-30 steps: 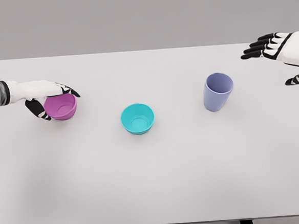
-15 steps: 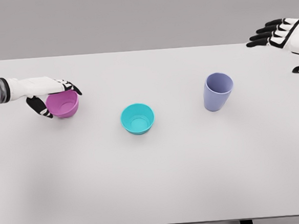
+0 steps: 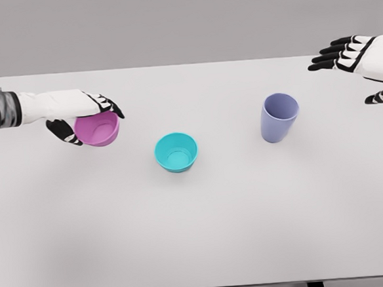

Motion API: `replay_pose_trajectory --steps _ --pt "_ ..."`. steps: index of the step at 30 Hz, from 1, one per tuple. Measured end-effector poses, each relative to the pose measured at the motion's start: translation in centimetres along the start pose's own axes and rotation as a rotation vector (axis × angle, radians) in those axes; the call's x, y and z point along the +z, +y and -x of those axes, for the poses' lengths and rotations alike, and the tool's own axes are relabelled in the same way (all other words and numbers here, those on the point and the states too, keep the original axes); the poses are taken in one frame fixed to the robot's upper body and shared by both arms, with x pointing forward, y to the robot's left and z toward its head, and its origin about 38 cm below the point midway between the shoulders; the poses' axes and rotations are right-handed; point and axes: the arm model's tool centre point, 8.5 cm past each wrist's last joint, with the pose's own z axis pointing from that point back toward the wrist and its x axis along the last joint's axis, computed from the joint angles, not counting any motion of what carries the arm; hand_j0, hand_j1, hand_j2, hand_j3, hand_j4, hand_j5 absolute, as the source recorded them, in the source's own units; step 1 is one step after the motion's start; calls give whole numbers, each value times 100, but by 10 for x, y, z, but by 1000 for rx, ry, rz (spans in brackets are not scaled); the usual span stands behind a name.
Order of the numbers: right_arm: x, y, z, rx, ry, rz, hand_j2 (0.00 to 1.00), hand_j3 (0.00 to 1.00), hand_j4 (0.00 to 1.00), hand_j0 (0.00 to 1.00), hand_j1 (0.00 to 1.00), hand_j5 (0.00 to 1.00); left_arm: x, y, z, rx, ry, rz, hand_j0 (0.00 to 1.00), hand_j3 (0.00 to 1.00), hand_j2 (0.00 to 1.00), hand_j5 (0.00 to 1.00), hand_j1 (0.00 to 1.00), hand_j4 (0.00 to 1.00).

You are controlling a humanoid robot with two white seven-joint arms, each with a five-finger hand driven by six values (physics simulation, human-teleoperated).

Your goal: Stacking bowl and cup with both arms

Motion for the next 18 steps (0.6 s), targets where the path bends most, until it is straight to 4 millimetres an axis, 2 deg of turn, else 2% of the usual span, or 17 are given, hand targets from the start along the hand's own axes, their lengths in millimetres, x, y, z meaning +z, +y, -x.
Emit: replay_pose_trajectory --steps 2,4,13,18 --pt "-2 -3 -1 2 -5 14 100 100 100 100 100 100 -2 1 -5 -9 -12 -2 69 69 69 69 69 69" --pt "-2 -14 0 24 -3 36 100 100 100 100 100 100 -3 4 -9 -19 -24 -5 69 69 69 69 69 69" --pt "-6 -11 -4 17 -17 41 100 100 100 100 100 100 -10 12 -29 -60 -77 -19 69 69 69 69 69 69" --pt "1 -29 -1 61 -2 53 100 100 100 100 100 100 -16 14 -36 -67 -97 -22 68 68 68 68 68 68"
